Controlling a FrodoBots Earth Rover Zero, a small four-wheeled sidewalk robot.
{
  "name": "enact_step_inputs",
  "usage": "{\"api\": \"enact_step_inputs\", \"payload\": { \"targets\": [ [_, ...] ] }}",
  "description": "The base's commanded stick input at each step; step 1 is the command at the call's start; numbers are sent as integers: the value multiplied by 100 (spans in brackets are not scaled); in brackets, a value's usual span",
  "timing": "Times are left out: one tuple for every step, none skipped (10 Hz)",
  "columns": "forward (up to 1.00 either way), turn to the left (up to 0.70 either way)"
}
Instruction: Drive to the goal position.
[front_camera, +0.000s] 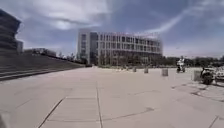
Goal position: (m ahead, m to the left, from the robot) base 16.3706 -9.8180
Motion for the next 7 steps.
{"api": "enact_step_inputs", "payload": {
  "targets": [
    [60, -15],
    [60, -15],
    [60, -15],
    [60, -15],
    [60, -15],
    [60, -15],
    [60, -15]
  ]
}}
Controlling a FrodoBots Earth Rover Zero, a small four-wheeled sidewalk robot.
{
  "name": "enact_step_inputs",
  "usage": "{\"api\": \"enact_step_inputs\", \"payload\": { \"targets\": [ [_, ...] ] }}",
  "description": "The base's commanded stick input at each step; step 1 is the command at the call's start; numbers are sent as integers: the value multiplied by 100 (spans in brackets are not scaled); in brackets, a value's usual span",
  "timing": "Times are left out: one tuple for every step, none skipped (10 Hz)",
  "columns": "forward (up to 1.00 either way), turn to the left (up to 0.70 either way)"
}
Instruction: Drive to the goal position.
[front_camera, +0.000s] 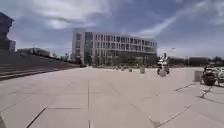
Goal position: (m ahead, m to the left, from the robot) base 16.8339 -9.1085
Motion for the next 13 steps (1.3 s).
{"api": "enact_step_inputs", "payload": {
  "targets": [
    [60, -15],
    [60, -15],
    [60, -15],
    [60, -13],
    [60, -12],
    [60, -12],
    [60, -13],
    [60, -15],
    [60, -15],
    [60, -15],
    [60, -15],
    [60, -15],
    [60, -15]
  ]
}}
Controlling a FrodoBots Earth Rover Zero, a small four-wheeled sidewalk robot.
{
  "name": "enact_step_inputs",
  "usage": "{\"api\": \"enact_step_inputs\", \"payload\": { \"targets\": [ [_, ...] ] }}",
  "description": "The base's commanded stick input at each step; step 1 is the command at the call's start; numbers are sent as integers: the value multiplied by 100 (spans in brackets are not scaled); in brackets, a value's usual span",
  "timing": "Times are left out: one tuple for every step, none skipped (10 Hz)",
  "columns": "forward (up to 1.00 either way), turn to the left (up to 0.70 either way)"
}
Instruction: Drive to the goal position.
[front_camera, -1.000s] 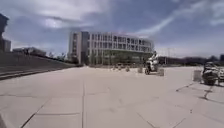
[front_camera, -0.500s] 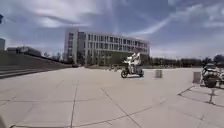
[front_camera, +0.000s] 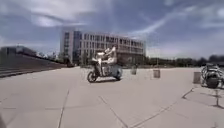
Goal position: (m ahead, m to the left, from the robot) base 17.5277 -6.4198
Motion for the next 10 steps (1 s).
{"api": "enact_step_inputs", "payload": {
  "targets": [
    [60, -15],
    [60, -15],
    [60, -15],
    [60, -15],
    [60, -15],
    [60, -15],
    [60, -15],
    [60, -15],
    [60, -15],
    [60, -15]
  ]
}}
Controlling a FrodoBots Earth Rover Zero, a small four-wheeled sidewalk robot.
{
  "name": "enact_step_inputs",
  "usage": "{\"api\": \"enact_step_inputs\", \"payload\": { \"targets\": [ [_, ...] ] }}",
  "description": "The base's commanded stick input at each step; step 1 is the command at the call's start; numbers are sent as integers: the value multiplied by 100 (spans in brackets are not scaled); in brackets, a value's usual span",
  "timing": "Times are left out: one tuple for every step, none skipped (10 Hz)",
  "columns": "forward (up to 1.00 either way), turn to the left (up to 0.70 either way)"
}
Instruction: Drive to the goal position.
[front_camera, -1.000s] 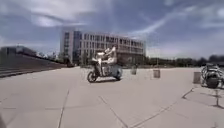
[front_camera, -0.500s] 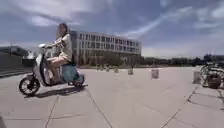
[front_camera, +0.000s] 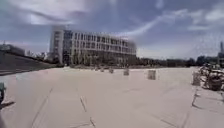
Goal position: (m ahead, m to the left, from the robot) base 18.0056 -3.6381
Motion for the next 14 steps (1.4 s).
{"api": "enact_step_inputs", "payload": {
  "targets": [
    [60, -15],
    [60, -14],
    [60, -13],
    [60, -7],
    [60, -1],
    [60, 0],
    [60, 0],
    [60, 0],
    [60, 0],
    [60, 0],
    [60, -1],
    [60, -5],
    [60, -10],
    [60, -13]
  ]
}}
